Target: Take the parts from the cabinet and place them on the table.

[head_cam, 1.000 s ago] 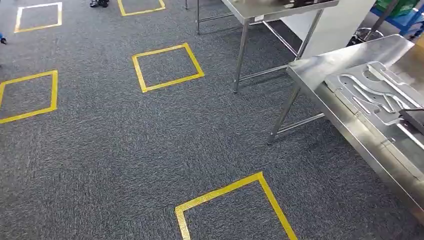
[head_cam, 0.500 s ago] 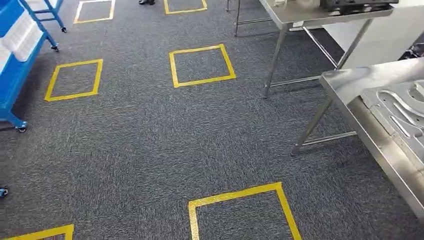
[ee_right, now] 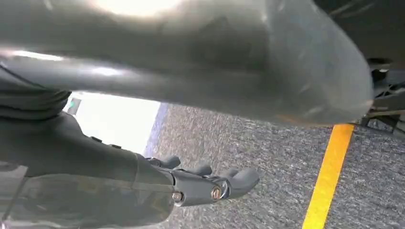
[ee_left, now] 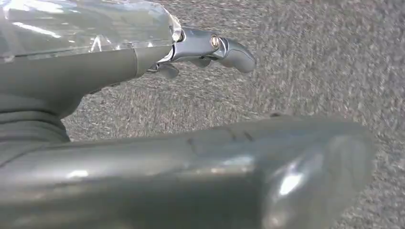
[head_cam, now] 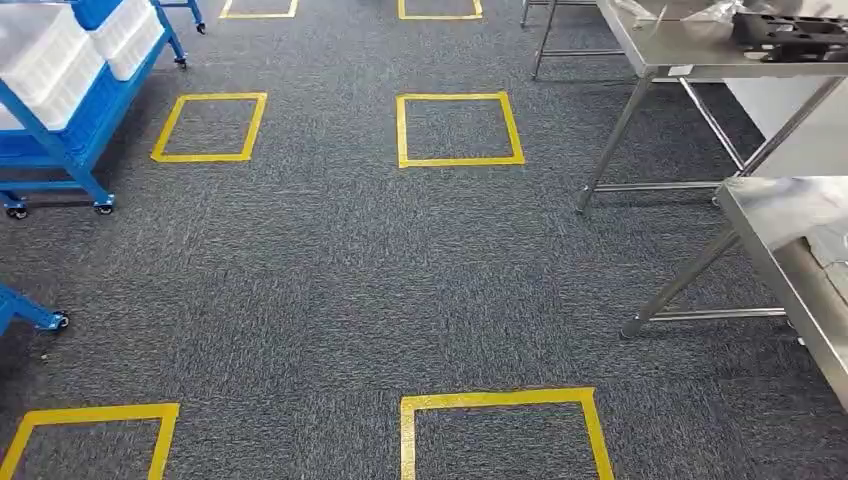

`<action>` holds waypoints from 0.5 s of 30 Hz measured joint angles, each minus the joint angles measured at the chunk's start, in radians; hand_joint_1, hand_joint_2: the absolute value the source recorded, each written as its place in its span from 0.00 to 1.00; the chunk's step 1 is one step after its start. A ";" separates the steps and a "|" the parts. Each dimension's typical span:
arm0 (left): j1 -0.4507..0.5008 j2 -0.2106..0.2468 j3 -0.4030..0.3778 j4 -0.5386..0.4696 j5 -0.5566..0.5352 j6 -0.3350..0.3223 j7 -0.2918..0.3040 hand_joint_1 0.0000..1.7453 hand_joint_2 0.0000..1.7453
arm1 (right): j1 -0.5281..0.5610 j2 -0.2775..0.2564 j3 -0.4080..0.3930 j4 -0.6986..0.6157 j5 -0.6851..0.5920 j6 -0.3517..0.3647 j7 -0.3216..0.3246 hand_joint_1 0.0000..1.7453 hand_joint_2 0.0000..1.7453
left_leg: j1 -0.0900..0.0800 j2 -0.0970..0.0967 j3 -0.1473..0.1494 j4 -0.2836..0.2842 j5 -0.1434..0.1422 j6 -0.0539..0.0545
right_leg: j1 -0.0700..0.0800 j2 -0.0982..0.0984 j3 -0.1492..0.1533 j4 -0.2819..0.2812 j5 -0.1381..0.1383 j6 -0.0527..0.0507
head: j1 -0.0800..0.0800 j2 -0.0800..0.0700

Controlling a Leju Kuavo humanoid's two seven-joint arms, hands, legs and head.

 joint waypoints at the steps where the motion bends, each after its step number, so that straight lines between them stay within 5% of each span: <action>1: 0.001 0.000 -0.002 0.000 -0.001 -0.001 -0.002 0.00 0.00 | 0.001 -0.001 0.000 0.000 0.000 -0.002 -0.003 0.00 0.00 | 0.000 -0.012 0.000 0.002 0.000 -0.001 | 0.000 0.002 0.028 -0.059 0.042 -0.002 | 0.000 0.000; 3: 0.001 0.000 -0.005 0.000 -0.004 -0.007 -0.010 0.00 0.00 | 0.003 -0.003 -0.002 0.000 0.000 -0.008 -0.012 0.00 0.00 | 0.000 -0.041 0.000 0.007 0.001 -0.005 | -0.003 0.037 0.115 -0.246 0.136 -0.009 | 0.000 0.000; 4: 0.001 -0.001 -0.006 0.000 -0.005 -0.010 -0.013 0.00 0.00 | 0.006 -0.004 -0.005 0.002 0.000 -0.010 -0.016 0.00 0.00 | -0.002 -0.050 -0.004 0.010 0.002 -0.011 | -0.005 0.087 0.129 -0.284 0.125 -0.013 | 0.000 0.000; 8: 0.007 0.000 -0.013 0.000 -0.005 -0.012 -0.018 0.00 0.00 | -0.001 -0.004 -0.008 0.002 -0.001 -0.013 -0.024 0.00 0.00 | -0.002 -0.083 -0.018 0.006 0.012 -0.038 | 0.003 0.046 0.128 -0.291 0.137 -0.036 | 0.000 0.000; 9: 0.008 0.000 -0.013 0.000 -0.004 -0.014 -0.018 0.00 0.00 | -0.001 -0.004 -0.008 0.002 -0.001 -0.012 -0.026 0.00 0.00 | -0.001 -0.070 -0.020 0.018 0.005 -0.040 | -0.005 0.030 0.129 -0.301 0.145 -0.048 | 0.000 0.000; 11: 0.007 0.000 -0.014 0.000 0.002 -0.019 -0.014 0.00 0.00 | 0.005 -0.004 -0.008 0.002 0.000 -0.011 -0.027 0.00 0.00 | -0.002 0.005 -0.064 0.113 -0.067 -0.045 | -0.001 0.007 0.126 -0.302 0.146 -0.059 | 0.000 0.000; 13: 0.005 0.000 -0.014 0.000 0.011 -0.021 -0.009 0.00 0.00 | 0.011 -0.004 -0.008 0.003 0.005 -0.008 -0.028 0.00 0.00 | 0.002 0.027 -0.134 0.275 -0.145 -0.053 | 0.005 -0.023 0.123 -0.301 0.145 -0.061 | 0.000 0.000; 15: 0.010 0.000 -0.014 0.000 0.013 -0.024 -0.006 0.00 0.00 | 0.011 -0.004 -0.008 0.004 0.007 -0.003 -0.024 0.00 0.00 | 0.005 0.032 -0.151 0.328 -0.148 -0.057 | 0.007 -0.050 0.122 -0.301 0.143 -0.062 | 0.000 0.000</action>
